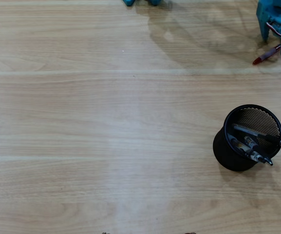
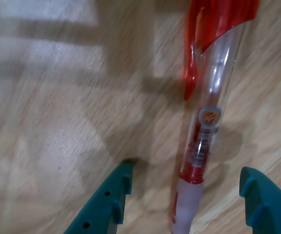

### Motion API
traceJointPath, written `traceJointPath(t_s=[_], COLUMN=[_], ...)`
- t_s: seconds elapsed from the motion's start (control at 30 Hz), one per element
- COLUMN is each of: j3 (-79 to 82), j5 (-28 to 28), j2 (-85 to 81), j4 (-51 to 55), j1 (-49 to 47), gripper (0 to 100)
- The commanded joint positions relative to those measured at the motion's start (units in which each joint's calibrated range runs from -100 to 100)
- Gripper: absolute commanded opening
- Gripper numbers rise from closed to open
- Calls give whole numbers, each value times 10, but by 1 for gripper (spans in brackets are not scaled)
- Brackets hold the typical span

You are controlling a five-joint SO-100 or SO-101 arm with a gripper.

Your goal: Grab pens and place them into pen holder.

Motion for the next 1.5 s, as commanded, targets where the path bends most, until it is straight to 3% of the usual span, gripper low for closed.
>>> traceJointPath(t_s=[0.0,0.13,0.47,0.77,1.0,1.3,1.47], j3=[-62,-95,-93,-121,-153,-148,-128], j5=[4,-2,-57,-85,-86,-96,-213], j2=[19,44,56,31,-98,-243,-253], j4=[-1,1,15,30,24,-158,-282], j1=[7,6,7,7,57,217,299], gripper=[25,23,1,2,2,2,2])
